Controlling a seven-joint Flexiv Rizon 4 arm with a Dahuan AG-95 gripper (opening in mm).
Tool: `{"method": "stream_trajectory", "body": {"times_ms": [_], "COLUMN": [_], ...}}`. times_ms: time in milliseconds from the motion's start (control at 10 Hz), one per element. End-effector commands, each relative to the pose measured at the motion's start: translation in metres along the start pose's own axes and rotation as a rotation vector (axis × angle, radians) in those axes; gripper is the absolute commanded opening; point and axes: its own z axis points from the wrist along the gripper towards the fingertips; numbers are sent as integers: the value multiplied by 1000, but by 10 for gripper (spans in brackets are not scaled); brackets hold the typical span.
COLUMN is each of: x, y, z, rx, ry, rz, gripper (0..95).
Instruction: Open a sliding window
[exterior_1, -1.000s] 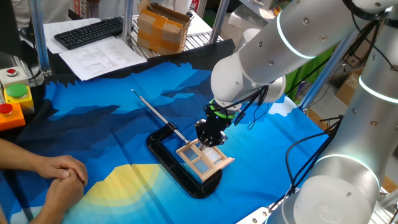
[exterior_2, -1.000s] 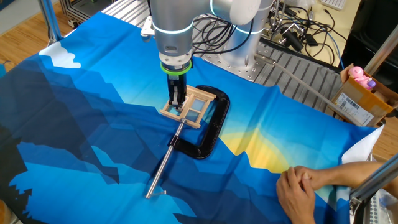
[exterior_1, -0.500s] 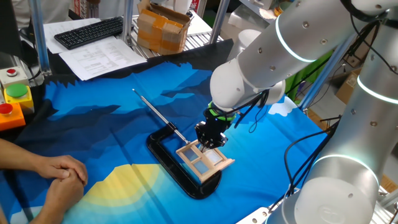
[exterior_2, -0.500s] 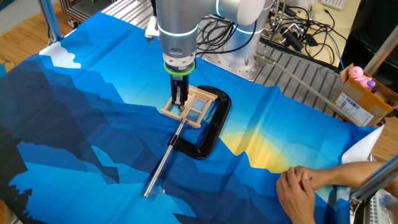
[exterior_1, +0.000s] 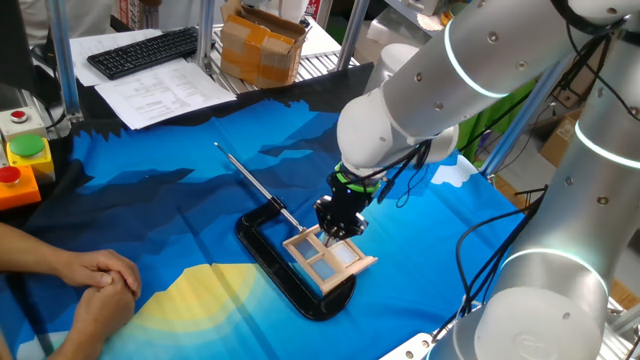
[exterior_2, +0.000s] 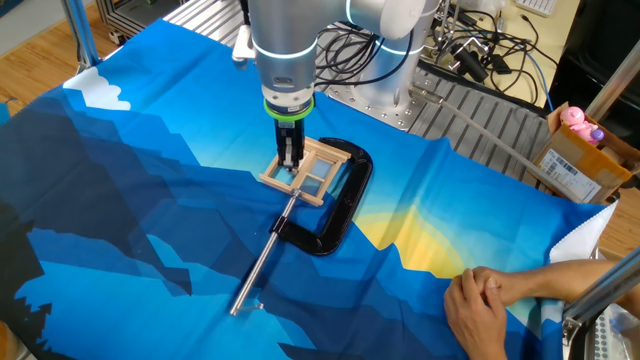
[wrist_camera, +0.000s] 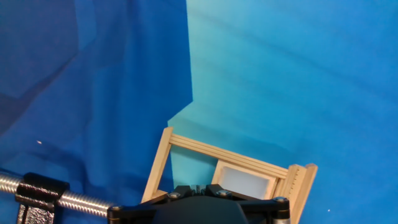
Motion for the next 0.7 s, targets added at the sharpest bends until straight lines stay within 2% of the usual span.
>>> {"method": "stream_trajectory", "body": {"times_ms": [100, 300, 500, 600, 700], "x": [1, 2, 2, 2, 0], "y": [0, -1, -1, -1, 0], "z": [1, 2, 2, 1, -2], "rx": [2, 14, 5, -4, -18], "ry": [0, -3, -2, 9, 38], "rz": [-7, -23, -22, -19, -5], "gripper": [0, 0, 0, 0, 0]}}
